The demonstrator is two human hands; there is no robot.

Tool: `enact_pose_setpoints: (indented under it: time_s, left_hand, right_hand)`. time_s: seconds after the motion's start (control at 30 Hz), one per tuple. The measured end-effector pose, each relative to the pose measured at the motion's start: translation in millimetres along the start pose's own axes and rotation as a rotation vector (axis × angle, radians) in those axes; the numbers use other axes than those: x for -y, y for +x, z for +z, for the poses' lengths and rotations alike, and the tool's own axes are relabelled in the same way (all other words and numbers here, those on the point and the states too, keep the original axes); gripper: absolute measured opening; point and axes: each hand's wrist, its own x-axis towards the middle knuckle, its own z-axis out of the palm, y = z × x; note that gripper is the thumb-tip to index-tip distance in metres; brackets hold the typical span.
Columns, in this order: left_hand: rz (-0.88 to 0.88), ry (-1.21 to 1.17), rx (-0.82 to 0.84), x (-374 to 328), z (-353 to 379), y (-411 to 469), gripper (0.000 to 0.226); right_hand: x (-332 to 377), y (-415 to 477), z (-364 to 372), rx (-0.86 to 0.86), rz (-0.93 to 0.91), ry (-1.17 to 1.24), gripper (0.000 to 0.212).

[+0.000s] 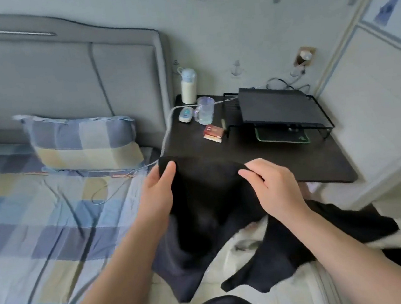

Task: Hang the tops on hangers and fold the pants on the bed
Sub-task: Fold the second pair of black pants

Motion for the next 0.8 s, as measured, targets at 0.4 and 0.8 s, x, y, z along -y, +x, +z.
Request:
enact_pose_setpoints:
  time_s: [0.4, 0.8]
  left_hand:
    - [0.177, 0.067, -0.283, -97.3, -223.8, -53.4, 0.033]
    - [0.033, 0.344, -0.948, -49.7, -343.2, -136.0, 0.019]
  right_hand:
    - [249.2, 121.4, 124.7, 0.247, -0.323, 0.605, 0.027]
    - [452.4, 174.4, 273.0, 0.479, -0.491, 0.876, 0.027]
